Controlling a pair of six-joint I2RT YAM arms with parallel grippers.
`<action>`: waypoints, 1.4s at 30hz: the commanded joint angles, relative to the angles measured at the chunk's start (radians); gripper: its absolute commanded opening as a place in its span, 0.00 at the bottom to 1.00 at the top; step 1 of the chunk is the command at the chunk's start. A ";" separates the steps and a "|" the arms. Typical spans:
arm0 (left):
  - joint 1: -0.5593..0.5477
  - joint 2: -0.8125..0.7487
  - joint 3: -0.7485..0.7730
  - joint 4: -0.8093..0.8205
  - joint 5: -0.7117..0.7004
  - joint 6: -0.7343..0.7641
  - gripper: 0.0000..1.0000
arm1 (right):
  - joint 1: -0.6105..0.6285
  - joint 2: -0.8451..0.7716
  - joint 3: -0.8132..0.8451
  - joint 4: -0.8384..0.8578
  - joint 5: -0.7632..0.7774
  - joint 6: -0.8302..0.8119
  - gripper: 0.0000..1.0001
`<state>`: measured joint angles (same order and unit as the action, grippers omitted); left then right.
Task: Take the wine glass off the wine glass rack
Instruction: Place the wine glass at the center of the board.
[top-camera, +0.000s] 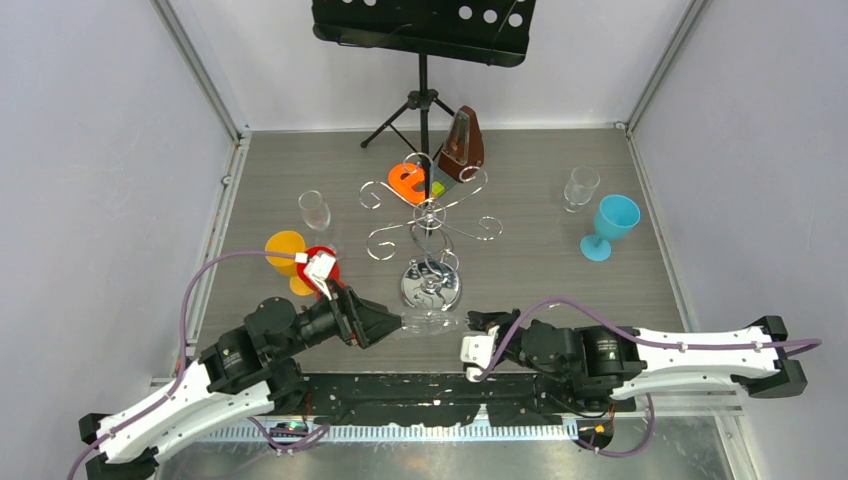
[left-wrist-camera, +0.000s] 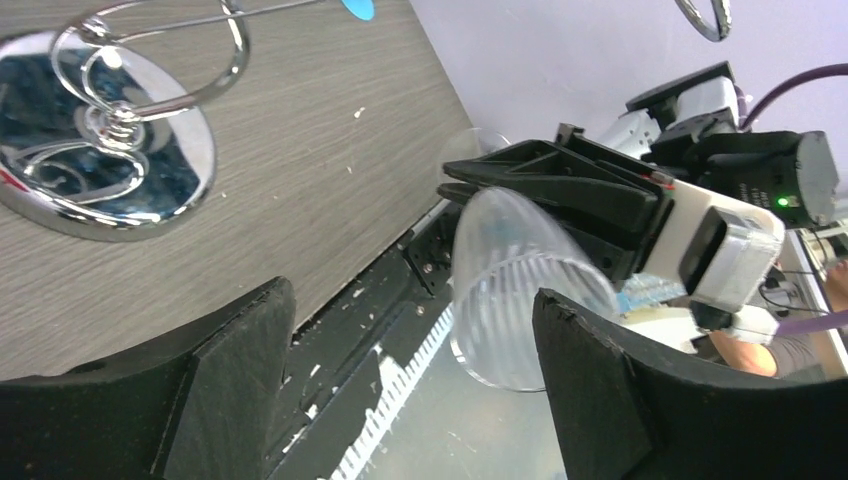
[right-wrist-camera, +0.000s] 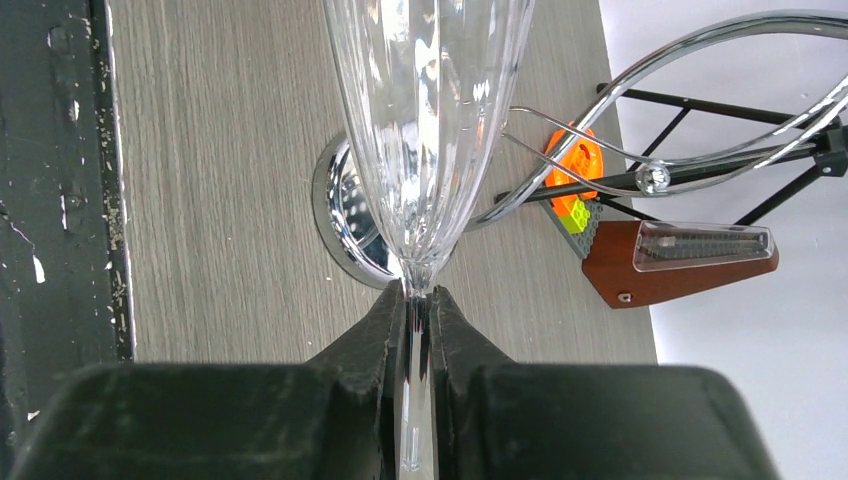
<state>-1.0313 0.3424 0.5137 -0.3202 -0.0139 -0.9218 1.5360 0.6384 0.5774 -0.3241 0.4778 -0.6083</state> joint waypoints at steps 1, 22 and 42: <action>0.012 0.001 -0.005 0.080 0.094 -0.013 0.83 | 0.000 0.035 0.039 0.084 0.012 -0.028 0.06; 0.054 -0.045 -0.012 -0.005 0.149 0.004 0.29 | 0.000 0.116 0.049 0.144 0.046 -0.064 0.06; 0.059 -0.027 0.031 -0.073 0.125 0.041 0.00 | 0.000 0.108 0.024 0.207 0.102 -0.064 0.16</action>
<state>-0.9745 0.3077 0.5034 -0.3447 0.1253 -0.9276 1.5360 0.7658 0.5808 -0.2081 0.5369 -0.6796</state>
